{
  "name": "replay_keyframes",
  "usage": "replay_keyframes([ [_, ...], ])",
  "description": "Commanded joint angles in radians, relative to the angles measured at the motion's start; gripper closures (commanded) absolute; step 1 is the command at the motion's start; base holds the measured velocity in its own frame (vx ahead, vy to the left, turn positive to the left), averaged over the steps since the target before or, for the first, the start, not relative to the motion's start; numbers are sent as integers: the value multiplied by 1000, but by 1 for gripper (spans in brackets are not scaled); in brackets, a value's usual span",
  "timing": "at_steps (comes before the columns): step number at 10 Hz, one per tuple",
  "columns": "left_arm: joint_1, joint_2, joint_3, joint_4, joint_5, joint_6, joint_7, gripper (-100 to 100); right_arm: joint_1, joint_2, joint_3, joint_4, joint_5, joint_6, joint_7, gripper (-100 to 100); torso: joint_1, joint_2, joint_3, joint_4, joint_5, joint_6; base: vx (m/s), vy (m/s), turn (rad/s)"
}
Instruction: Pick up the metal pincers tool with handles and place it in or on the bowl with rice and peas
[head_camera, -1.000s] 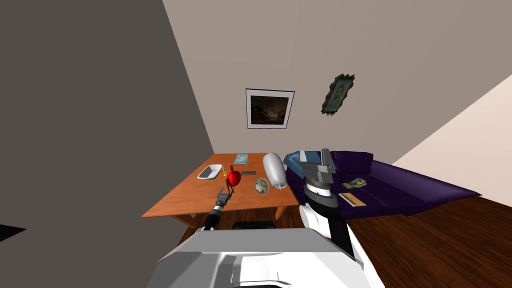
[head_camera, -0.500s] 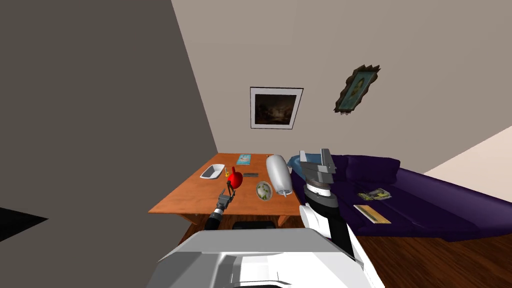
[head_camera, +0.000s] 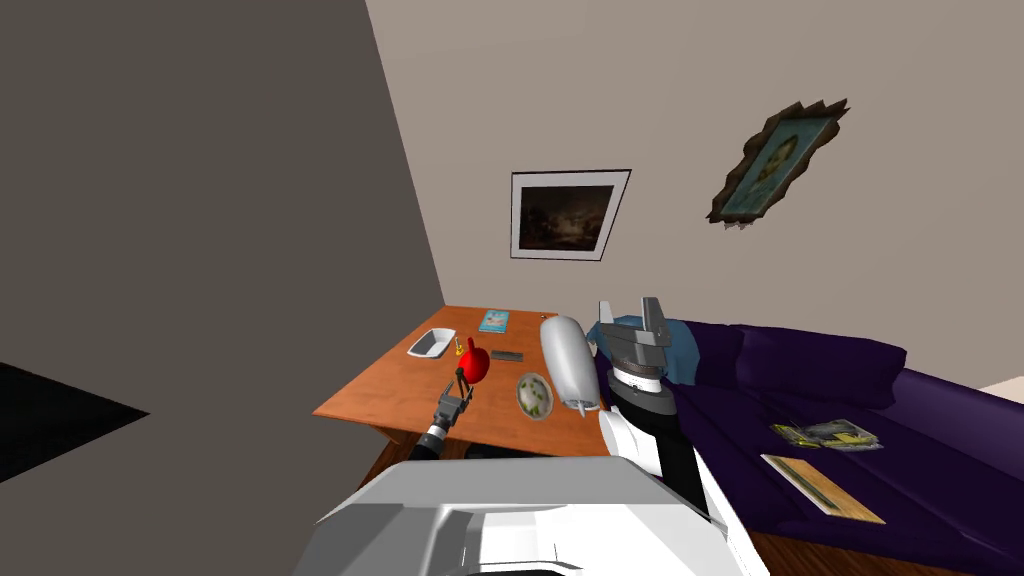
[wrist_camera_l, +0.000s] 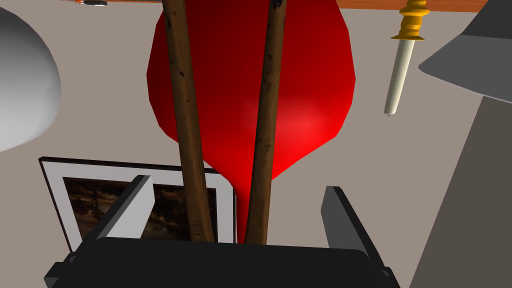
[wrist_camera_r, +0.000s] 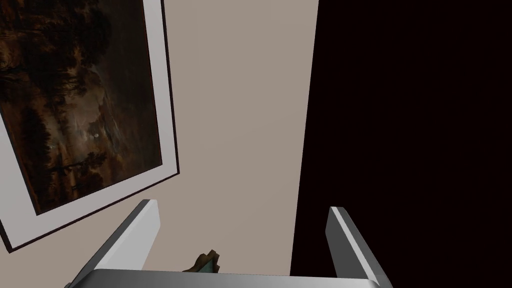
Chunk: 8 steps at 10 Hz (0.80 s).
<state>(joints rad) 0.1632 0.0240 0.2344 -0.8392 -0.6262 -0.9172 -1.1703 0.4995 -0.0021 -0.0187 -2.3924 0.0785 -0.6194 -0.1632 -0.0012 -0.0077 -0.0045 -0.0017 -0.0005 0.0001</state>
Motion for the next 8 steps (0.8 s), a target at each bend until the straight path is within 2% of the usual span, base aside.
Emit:
replay_keyframes([
  [1,0,0,0,0,0,0,0,-100,0,0,0,0,0,0,0,0,0,0,0,0,0,0,63,-22,54],
  [2,4,-1,-1,-5,-4,0,6,100,0,0,0,0,0,0,0,0,1,3,1,0,0,1,10,-5,-11],
  [6,3,-1,-1,-5,-3,-1,6,100,0,0,0,0,0,0,0,0,3,6,4,1,1,1,0,0,0],
  [7,3,-1,-1,-5,-3,-1,6,0,0,0,0,0,0,0,0,0,3,6,4,1,1,1,0,0,0],
  [8,-24,6,6,35,14,-6,-12,100,0,0,0,0,0,0,0,0,3,6,4,1,1,1,-46,20,-187],
])
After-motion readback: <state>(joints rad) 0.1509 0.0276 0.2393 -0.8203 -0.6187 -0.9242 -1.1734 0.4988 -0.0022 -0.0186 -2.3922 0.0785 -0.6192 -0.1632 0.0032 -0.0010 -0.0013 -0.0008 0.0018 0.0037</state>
